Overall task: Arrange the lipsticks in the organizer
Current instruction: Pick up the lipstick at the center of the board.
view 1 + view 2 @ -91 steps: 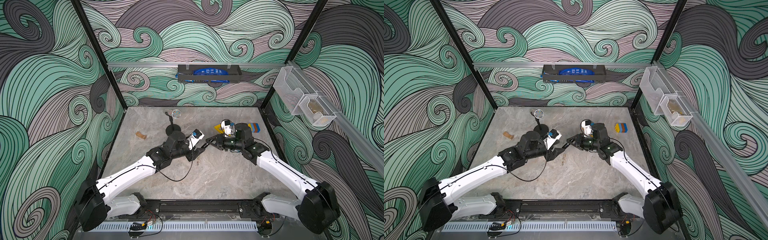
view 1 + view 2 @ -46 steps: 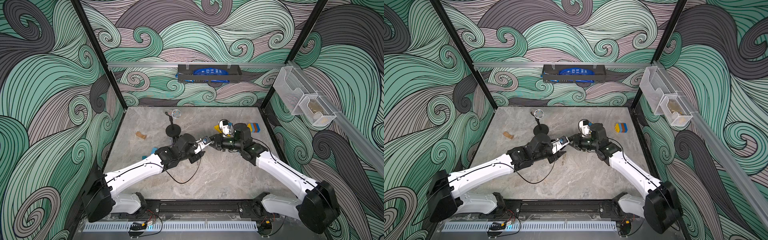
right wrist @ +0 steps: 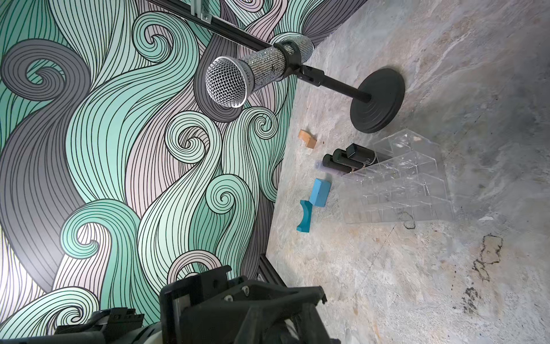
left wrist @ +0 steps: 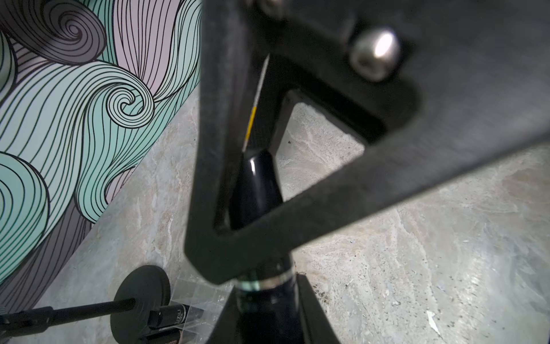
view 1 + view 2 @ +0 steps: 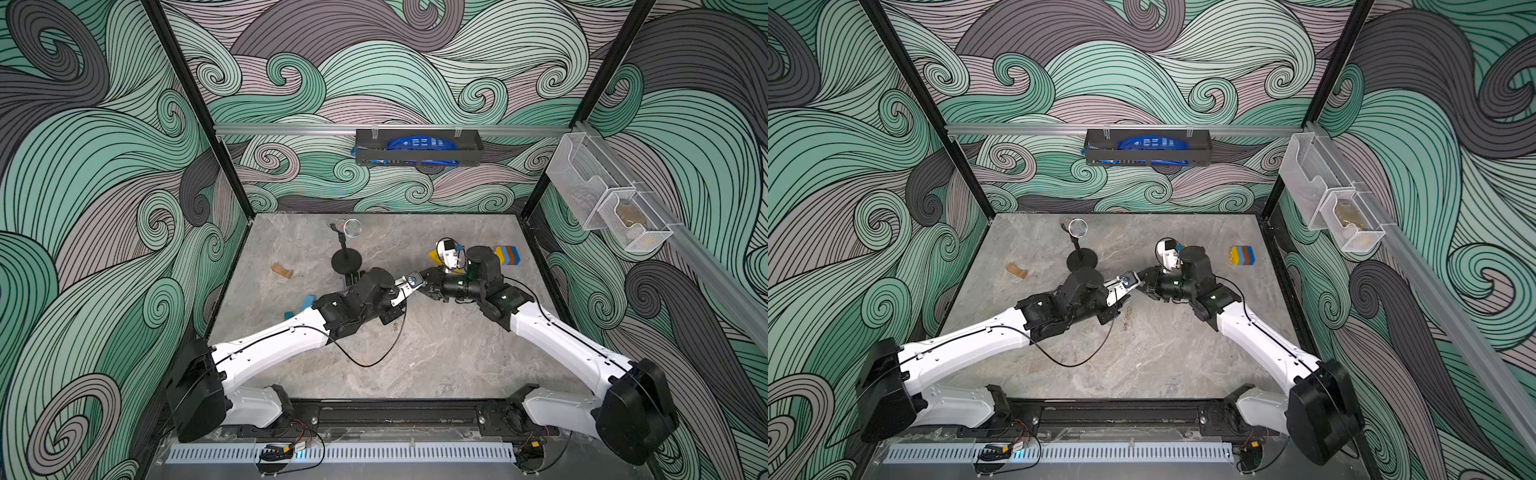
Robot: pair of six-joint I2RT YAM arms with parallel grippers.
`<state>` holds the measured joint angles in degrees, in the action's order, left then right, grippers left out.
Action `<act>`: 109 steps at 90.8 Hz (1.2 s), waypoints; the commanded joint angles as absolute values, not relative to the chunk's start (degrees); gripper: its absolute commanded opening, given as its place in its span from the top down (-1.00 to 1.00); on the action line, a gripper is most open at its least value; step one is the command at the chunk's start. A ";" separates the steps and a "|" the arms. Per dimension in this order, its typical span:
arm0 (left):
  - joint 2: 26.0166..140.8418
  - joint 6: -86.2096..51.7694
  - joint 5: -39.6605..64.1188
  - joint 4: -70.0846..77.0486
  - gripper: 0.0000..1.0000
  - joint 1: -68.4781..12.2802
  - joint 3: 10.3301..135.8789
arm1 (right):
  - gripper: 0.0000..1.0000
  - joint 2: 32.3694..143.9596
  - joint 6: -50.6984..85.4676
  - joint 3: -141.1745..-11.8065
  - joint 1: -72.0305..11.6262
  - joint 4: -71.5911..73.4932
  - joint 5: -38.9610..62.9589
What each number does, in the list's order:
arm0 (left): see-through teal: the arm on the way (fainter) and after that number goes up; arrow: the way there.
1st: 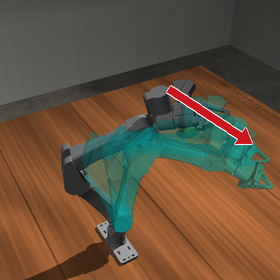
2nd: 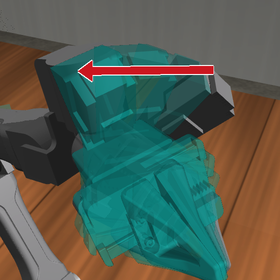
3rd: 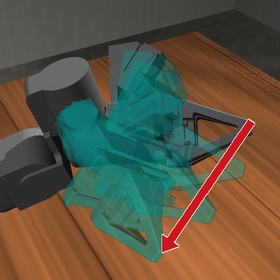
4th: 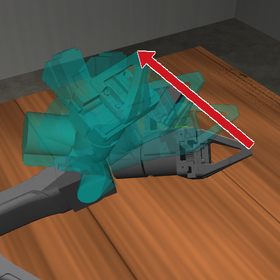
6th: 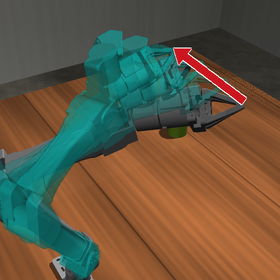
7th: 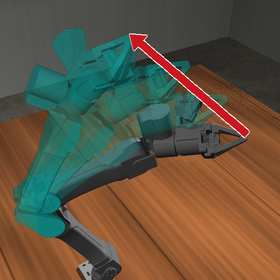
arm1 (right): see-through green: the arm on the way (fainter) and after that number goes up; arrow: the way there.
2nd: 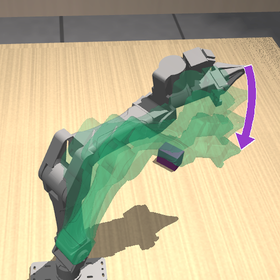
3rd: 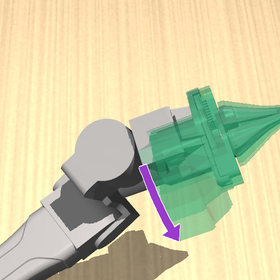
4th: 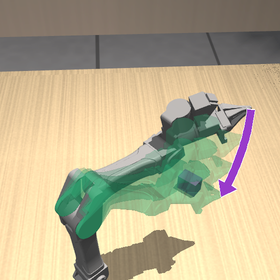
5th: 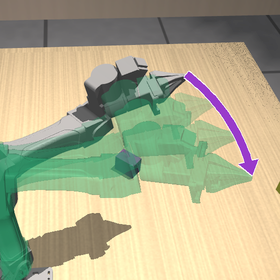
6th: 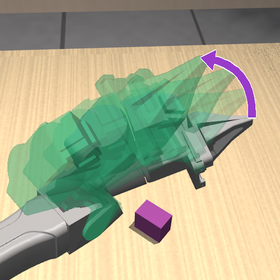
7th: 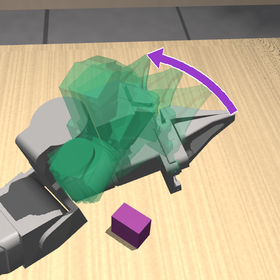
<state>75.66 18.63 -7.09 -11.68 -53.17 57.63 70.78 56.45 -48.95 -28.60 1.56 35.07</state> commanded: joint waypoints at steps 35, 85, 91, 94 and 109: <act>67.68 -5.49 13.12 -14.11 0.85 -39.56 58.57 | -0.10 68.70 53.19 -49.10 -20.49 4.44 42.23; 69.70 -46.95 63.96 33.48 0.85 -25.01 50.11 | -0.18 64.65 52.09 -42.40 -26.85 37.39 41.86; 71.14 -49.57 65.49 37.52 0.87 -25.04 49.51 | -0.20 65.52 52.98 -43.95 -27.52 36.25 42.41; 71.92 -50.93 66.05 39.68 0.87 -25.09 49.22 | -0.21 66.17 53.56 -44.36 -27.66 36.37 42.74; 76.19 -60.35 67.34 56.18 0.91 -25.14 46.77 | -0.22 68.38 55.65 -46.38 -27.98 37.41 44.11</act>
